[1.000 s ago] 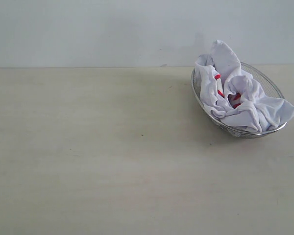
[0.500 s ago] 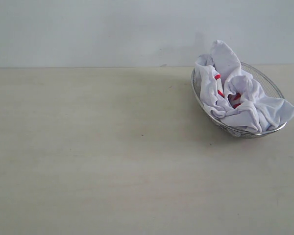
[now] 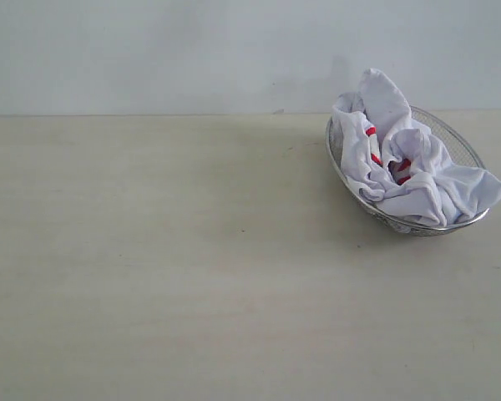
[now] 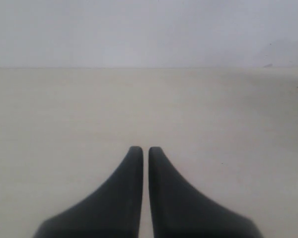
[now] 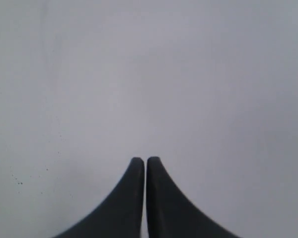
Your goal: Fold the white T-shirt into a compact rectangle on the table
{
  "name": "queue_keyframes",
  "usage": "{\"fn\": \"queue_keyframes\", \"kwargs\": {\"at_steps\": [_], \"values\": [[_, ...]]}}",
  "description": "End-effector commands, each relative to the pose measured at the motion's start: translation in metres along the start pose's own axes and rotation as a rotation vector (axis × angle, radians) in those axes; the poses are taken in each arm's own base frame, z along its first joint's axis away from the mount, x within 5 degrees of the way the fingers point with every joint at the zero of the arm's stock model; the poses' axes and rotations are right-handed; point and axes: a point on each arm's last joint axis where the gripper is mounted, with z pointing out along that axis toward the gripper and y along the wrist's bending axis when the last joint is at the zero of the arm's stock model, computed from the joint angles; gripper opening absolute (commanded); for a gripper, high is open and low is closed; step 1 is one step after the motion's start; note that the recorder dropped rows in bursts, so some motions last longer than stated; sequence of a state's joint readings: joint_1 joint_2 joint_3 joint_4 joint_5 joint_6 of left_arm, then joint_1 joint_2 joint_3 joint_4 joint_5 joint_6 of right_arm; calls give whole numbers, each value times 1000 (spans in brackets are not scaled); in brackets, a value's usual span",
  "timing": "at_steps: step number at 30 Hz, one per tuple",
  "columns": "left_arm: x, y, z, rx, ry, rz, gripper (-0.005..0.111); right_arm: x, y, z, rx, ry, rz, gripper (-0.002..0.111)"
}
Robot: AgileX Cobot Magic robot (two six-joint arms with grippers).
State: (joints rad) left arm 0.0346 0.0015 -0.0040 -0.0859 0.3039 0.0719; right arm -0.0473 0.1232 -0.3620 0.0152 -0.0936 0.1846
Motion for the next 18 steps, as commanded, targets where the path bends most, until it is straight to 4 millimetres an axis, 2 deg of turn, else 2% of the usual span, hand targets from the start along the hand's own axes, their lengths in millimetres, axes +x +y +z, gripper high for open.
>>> {"fn": "queue_keyframes", "kwargs": {"at_steps": [1, 2, 3, 6, 8, 10, 15, 18], "values": [[0, 0, 0, 4, -13, 10, 4, -43, 8, 44, 55, 274, -28, 0], [0, 0, 0, 4, -13, 10, 4, -54, 11, 58, 70, 354, -20, 0], [0, 0, 0, 4, -13, 10, 4, -55, 11, 69, 86, 440, -20, 0], [0, 0, 0, 4, -13, 10, 4, -51, 11, 117, 120, 668, -36, 0], [0, 0, 0, 4, -13, 10, 4, -41, 9, 149, 136, 806, -50, 0], [0, 0, 0, 4, -13, 10, 4, -26, 9, 177, 124, 915, -40, 0], [0, 0, 0, 4, -13, 10, 4, 33, 7, 240, 32, 1134, -9, 0], [0, 0, 0, 4, -13, 10, 4, 75, 0, 265, 41, 1253, 10, 10]]}}
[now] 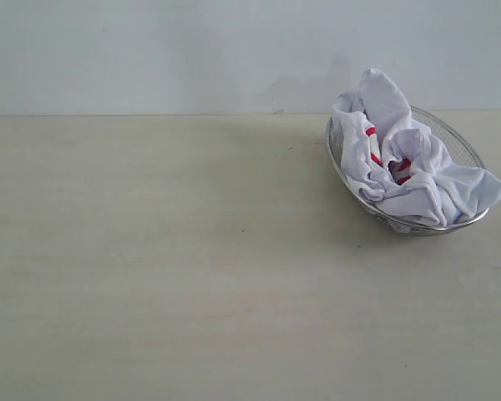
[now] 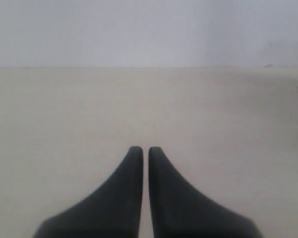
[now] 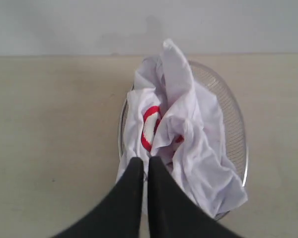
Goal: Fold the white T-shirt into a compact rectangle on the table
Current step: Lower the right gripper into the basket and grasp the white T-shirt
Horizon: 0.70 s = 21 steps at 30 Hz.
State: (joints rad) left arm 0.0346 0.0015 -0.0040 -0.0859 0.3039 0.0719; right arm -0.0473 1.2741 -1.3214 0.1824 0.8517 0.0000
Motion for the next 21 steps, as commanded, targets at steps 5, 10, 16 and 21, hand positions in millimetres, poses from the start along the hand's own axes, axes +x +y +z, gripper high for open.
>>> {"fn": "queue_keyframes", "kwargs": {"at_steps": [5, 10, 16, 21], "values": [[0, 0, 0, 4, -13, 10, 4, 1, -12, 114, -35, 277, -59, 52], [0, 0, 0, 4, -13, 10, 4, 19, -19, 167, -72, 361, -96, 66], [0, 0, 0, 4, -13, 10, 4, 18, -26, 204, -43, 404, -97, 66], [0, 0, 0, 4, -13, 10, 4, 2, -31, 224, 0, 398, -122, 66]]}}
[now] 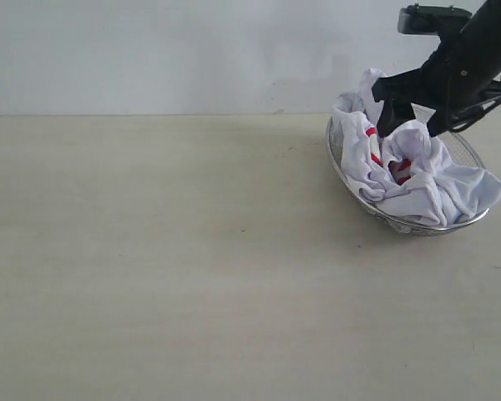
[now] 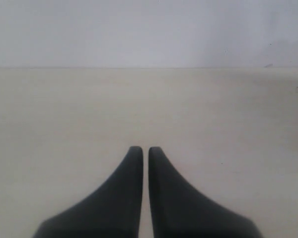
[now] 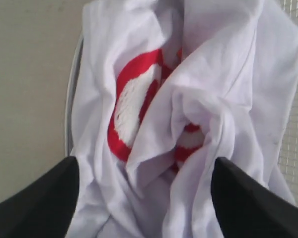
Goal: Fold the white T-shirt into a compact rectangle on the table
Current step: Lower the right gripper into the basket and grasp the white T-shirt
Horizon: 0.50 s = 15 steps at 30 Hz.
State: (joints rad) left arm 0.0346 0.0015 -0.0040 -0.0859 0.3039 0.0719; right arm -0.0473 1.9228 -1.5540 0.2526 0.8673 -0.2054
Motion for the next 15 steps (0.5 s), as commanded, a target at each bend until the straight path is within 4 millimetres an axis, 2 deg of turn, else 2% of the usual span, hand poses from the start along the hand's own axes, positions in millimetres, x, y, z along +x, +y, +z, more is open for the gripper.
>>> {"fn": "queue_keyframes", "kwargs": {"at_steps": [1, 7, 9, 10, 13, 15], "values": [[0, 0, 0, 4, -13, 10, 4, -22, -9, 5, 68, -15, -26, 66], [0, 0, 0, 4, -13, 10, 4, -29, -23, 37, 141, 57, -38, 66], [0, 0, 0, 4, -13, 10, 4, -26, -26, 53, 137, 86, -34, 66], [0, 0, 0, 4, -13, 10, 4, -22, -29, 68, 135, 114, -30, 66], [0, 0, 0, 4, -13, 10, 4, -16, -32, 88, 134, 155, -26, 66], [0, 0, 0, 4, -13, 10, 4, -13, -34, 94, 139, 171, -29, 54]]}}
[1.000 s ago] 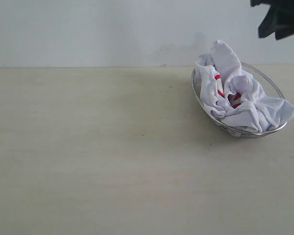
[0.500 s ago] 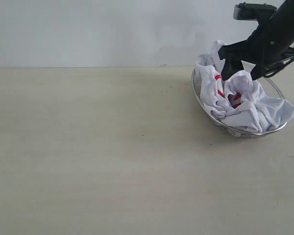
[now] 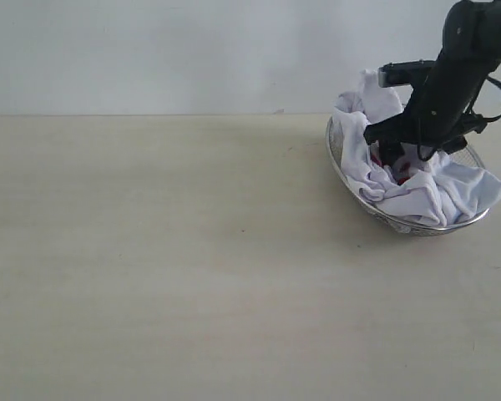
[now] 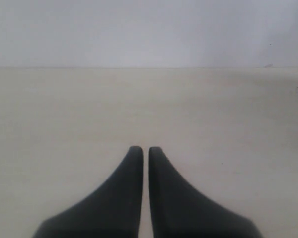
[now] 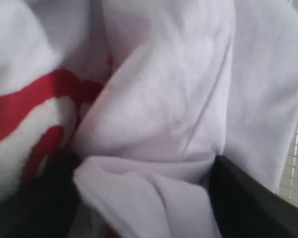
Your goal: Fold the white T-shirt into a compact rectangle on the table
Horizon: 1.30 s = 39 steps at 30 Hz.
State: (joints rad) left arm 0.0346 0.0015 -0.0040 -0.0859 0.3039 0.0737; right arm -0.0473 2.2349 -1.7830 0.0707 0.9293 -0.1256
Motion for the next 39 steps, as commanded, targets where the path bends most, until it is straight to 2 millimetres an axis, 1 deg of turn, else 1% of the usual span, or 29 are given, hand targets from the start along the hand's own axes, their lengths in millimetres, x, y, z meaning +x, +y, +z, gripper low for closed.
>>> {"fn": "queue_keyframes", "kwargs": {"at_steps": [1, 2, 3, 5, 6, 8, 10, 13, 18, 20, 22, 25, 28, 32, 35, 37, 39], "values": [[0, 0, 0, 4, -13, 8, 4, 0, -3, 3, 17, 10, -8, 35], [0, 0, 0, 4, -13, 8, 4, 1, -4, 2, 25, 25, -14, 16], [0, 0, 0, 4, -13, 8, 4, 1, -4, 0, 32, 35, -21, -1], [0, 0, 0, 4, -13, 8, 4, -3, -5, -15, 47, 28, -15, 0], [0, 0, 0, 4, -13, 8, 4, -6, -5, -29, 50, 6, -15, 0], [0, 0, 0, 4, -13, 8, 4, -12, -3, -66, 58, -82, -18, 0], [0, 0, 0, 4, -13, 8, 4, -16, -1, -109, 68, -192, -19, 0], [0, 0, 0, 4, -13, 8, 4, -15, 2, -145, 65, -283, -14, 0], [0, 0, 0, 4, -13, 8, 4, -8, 7, -195, 56, -406, -5, 0], [0, 0, 0, 4, -13, 8, 4, -6, 12, -213, 11, -463, 10, 0], [0, 0, 0, 4, -13, 8, 4, -3, 21, -233, -69, -534, 19, 0], [0, 0, 0, 4, -13, 8, 4, -1, 33, -257, -205, -631, 29, 0], [0, 0, 0, 4, -13, 8, 4, -1, 43, -274, -309, -680, 14, 0], [0, 0, 0, 4, -13, 8, 4, -2, 53, -289, -425, -719, -7, 0], [0, 0, 0, 4, -13, 8, 4, -1, 64, -301, -562, -754, -38, 0], [0, 0, 0, 4, -13, 8, 4, -1, 71, -308, -664, -778, -39, 0], [0, 0, 0, 4, -13, 8, 4, -1, 74, -312, -726, -791, -46, 0]]}}
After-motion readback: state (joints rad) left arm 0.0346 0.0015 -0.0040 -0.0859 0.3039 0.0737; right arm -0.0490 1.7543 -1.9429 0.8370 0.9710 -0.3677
